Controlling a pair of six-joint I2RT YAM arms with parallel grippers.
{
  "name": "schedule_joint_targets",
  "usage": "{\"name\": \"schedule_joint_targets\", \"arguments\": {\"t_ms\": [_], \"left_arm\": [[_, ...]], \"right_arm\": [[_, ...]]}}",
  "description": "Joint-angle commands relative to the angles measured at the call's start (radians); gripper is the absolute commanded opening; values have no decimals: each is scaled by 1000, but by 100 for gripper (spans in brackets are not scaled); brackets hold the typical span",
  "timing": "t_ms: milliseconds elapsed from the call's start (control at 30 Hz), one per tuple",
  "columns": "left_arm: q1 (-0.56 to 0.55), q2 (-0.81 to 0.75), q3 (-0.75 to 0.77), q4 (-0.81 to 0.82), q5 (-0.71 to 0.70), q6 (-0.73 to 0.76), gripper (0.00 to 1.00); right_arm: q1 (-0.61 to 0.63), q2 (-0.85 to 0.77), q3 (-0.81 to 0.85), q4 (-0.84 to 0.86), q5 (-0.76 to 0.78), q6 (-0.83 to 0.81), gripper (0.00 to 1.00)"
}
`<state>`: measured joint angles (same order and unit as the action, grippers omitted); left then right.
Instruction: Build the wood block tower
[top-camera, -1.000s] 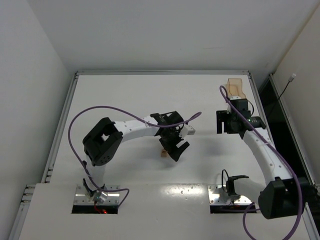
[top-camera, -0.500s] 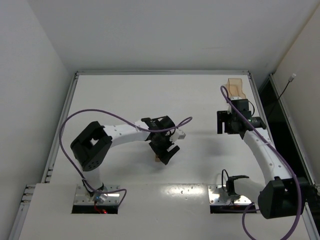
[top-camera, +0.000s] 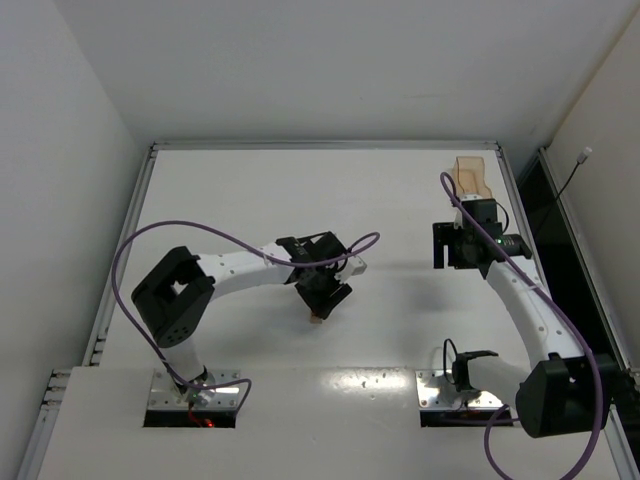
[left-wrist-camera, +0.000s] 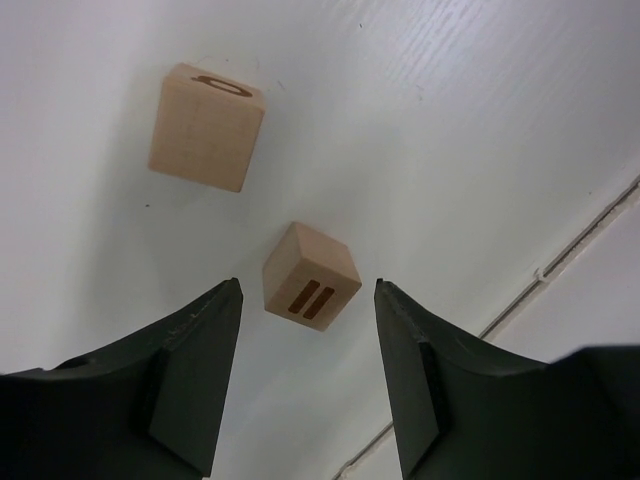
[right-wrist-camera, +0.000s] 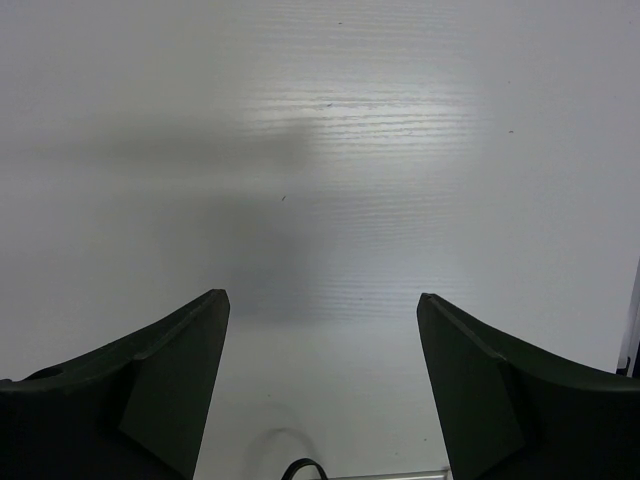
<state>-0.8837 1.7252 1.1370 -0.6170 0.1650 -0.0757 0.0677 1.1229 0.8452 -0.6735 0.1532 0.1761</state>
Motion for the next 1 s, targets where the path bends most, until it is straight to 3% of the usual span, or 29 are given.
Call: {"name": "schedule_joint_targets", "arguments": {"t_ms": [0,300,633,967], "left_arm": [[8,-3,-31,7,36,51,52],[8,-30,-72,-38,111,224,56],[8,-30,-72,-18,44,390,56],[8,-20,-40,11,80,493,56]], "right_arm": [[-3,-9,-3,37,-9,6,73],[-3,11,-3,37,-29,6,73],[-3,11,-3,37,-49,6,73],[-3,20,-3,37,-58,6,73]]}}
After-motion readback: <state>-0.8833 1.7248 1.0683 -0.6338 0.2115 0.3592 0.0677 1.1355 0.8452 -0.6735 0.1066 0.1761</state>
